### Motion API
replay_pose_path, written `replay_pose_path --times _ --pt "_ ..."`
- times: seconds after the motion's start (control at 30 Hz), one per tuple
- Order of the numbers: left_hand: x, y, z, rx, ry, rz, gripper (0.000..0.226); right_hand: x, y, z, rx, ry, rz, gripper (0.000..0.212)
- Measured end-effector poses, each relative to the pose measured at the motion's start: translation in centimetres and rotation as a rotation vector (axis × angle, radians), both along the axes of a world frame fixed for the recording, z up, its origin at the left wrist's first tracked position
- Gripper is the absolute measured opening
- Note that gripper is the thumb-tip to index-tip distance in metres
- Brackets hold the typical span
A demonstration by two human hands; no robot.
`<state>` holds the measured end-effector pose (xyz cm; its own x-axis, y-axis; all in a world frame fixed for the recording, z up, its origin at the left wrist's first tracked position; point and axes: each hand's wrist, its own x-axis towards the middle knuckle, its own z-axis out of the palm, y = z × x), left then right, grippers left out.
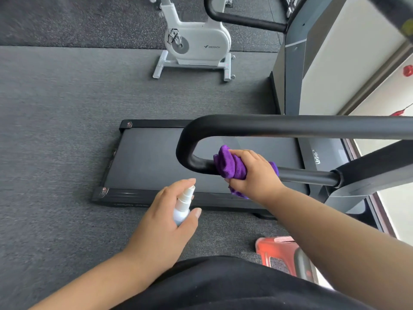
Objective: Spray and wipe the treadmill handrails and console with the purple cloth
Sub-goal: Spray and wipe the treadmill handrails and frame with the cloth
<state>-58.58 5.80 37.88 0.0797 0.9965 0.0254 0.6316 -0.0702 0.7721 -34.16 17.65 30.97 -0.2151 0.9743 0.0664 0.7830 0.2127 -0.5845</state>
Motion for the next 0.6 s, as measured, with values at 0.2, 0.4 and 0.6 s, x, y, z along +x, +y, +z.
replay_pose_path --times 0.2,0.4,0.6 --pt "-2.8 1.6 0.5 0.025 -0.036 -0.052 0.056 -6.0 -0.1 0.6 0.148 0.168 0.003 0.066" --pt "-3.4 3.7 0.5 0.028 -0.019 -0.174 0.056 -9.5 0.4 0.9 0.107 -0.003 -0.062 0.077" --pt "-1.3 5.3 0.5 0.025 -0.007 -0.288 0.061 -7.7 0.6 0.7 0.029 -0.142 0.01 0.068"
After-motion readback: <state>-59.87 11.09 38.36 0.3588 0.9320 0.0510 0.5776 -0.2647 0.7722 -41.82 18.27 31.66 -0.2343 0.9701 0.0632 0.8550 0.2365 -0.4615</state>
